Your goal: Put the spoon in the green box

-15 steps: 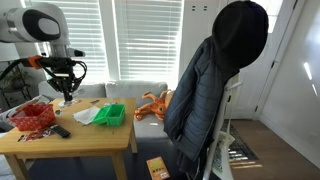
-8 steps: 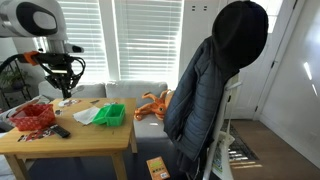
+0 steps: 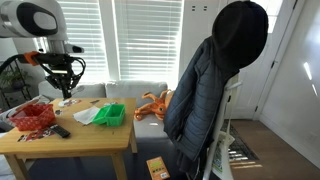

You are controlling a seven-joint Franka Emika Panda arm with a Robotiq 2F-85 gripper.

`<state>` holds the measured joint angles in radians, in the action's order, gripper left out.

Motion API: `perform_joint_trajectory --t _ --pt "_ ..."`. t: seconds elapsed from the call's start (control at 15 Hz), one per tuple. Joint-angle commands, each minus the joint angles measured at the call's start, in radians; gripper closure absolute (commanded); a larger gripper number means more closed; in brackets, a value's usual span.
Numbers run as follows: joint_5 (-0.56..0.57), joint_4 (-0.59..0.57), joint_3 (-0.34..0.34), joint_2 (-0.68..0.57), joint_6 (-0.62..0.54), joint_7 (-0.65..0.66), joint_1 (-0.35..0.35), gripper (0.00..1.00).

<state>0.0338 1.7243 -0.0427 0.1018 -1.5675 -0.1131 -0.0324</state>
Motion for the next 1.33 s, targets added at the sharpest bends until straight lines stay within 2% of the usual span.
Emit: perform_joint_trajectory --t 0.0,0.47,1.27 --pt "0.033 -0.021 -0.001 -0.008 0.034 0.012 -0.005 0.98" --pt "0.101 -0.076 -0.037 -0.07 0.092 -0.037 -0.035 0.98" --pt "0.094 -0.27 -0.068 -0.343 0.132 -0.085 -0.089 0.98"
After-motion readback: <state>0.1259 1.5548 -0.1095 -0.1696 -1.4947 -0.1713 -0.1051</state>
